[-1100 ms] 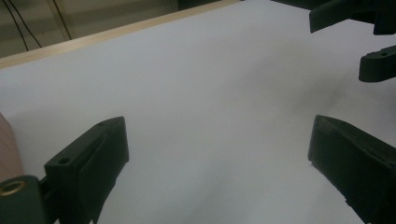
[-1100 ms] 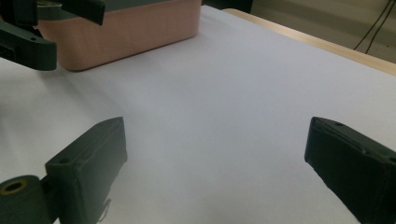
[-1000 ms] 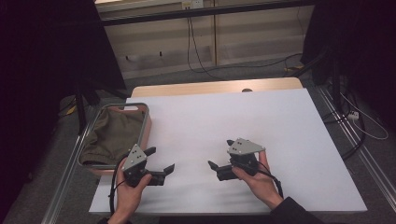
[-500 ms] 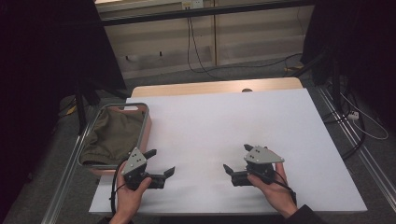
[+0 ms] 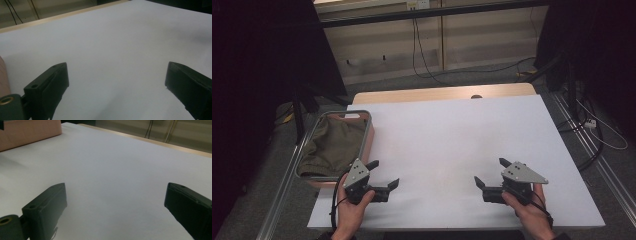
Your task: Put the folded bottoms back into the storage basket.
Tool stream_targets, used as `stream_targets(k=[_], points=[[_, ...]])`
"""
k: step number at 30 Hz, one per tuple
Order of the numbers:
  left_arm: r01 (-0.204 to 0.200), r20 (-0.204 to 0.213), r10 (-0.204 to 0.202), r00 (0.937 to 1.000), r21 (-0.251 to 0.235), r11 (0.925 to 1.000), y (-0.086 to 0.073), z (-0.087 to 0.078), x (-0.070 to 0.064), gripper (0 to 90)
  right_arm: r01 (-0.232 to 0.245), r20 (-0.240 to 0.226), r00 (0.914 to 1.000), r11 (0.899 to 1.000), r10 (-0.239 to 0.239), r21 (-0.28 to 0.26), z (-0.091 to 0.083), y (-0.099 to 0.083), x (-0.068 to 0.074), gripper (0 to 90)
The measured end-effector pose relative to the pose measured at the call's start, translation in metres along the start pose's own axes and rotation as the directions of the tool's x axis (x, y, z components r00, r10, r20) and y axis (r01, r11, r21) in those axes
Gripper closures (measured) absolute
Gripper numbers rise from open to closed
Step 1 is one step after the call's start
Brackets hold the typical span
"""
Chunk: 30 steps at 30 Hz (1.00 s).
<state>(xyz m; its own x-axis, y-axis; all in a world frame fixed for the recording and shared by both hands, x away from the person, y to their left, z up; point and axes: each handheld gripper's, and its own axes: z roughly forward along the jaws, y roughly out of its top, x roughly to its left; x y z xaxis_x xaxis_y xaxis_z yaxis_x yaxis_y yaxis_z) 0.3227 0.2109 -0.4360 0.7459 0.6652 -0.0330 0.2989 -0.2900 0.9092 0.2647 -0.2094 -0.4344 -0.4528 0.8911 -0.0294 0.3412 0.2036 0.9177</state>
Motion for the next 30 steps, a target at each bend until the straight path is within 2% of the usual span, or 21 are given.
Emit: stream_targets(k=[1, 6, 10, 11, 16, 17, 18, 19, 23, 27, 30], points=[[-0.001, 0.003, 0.001, 1.0000, 0.001, 1.0000, 0.000, 0.000, -0.001, 5.2, -0.018, 0.014, 0.9997, 1.000, 0.018, 0.002, -0.005, -0.003, -0.005, 3.9], [-0.004, -0.003, 0.004, 1.0000, -0.008, 1.0000, 0.000, -0.002, -0.002, 5.2, -0.028, 0.055, 0.9981, 0.999, 0.027, 0.018, -0.013, -0.012, -0.015, 4.0], [0.002, 0.003, -0.002, 1.0000, -0.012, 0.9999, -0.001, -0.003, -0.001, 5.2, -0.037, 0.069, 0.9970, 0.999, 0.035, 0.035, -0.018, -0.019, -0.021, 4.0], [0.013, 0.001, -0.013, 0.9999, -0.014, 0.9998, -0.001, -0.004, -0.001, 5.2, -0.055, 0.083, 0.9952, 0.998, 0.052, 0.033, -0.021, -0.023, -0.022, 4.1], [0.011, -0.006, -0.011, 0.9999, -0.011, 0.9999, -0.004, -0.005, -0.001, 5.2, -0.043, 0.087, 0.9954, 0.999, 0.041, 0.016, -0.026, -0.024, -0.019, 4.0], [0.011, -0.004, -0.011, 0.9999, -0.012, 0.9999, -0.006, -0.007, -0.001, 5.2, -0.032, 0.102, 0.9944, 0.999, 0.030, 0.016, -0.029, -0.026, -0.019, 3.1], [0.021, -0.010, -0.021, 0.9997, -0.017, 0.9996, -0.006, -0.007, -0.002, 5.2, -0.038, 0.102, 0.9941, 0.999, 0.037, 0.015, -0.029, -0.028, -0.020, 1.9], [0.013, -0.013, -0.014, 0.9998, -0.017, 0.9998, -0.006, -0.008, -0.001, 5.3, -0.046, 0.102, 0.9938, 0.999, 0.044, 0.014, -0.029, -0.029, -0.020, 2.0], [0.016, -0.014, -0.016, 0.9998, -0.026, 0.9996, -0.007, -0.007, -0.002, 5.2, -0.036, 0.111, 0.9931, 0.999, 0.036, 0.000, -0.028, -0.029, -0.019, 2.3], [0.018, -0.006, -0.018, 0.9998, -0.018, 0.9997, -0.008, -0.005, -0.002, 5.4, -0.072, 0.102, 0.9919, 0.997, 0.075, -0.034, -0.026, -0.027, -0.020, 2.1], [0.023, -0.004, -0.023, 0.9997, -0.029, 0.9993, -0.007, -0.005, -0.002, 5.4, -0.072, 0.099, 0.9923, 0.997, 0.075, -0.034, -0.025, -0.026, -0.020, 2.2]])
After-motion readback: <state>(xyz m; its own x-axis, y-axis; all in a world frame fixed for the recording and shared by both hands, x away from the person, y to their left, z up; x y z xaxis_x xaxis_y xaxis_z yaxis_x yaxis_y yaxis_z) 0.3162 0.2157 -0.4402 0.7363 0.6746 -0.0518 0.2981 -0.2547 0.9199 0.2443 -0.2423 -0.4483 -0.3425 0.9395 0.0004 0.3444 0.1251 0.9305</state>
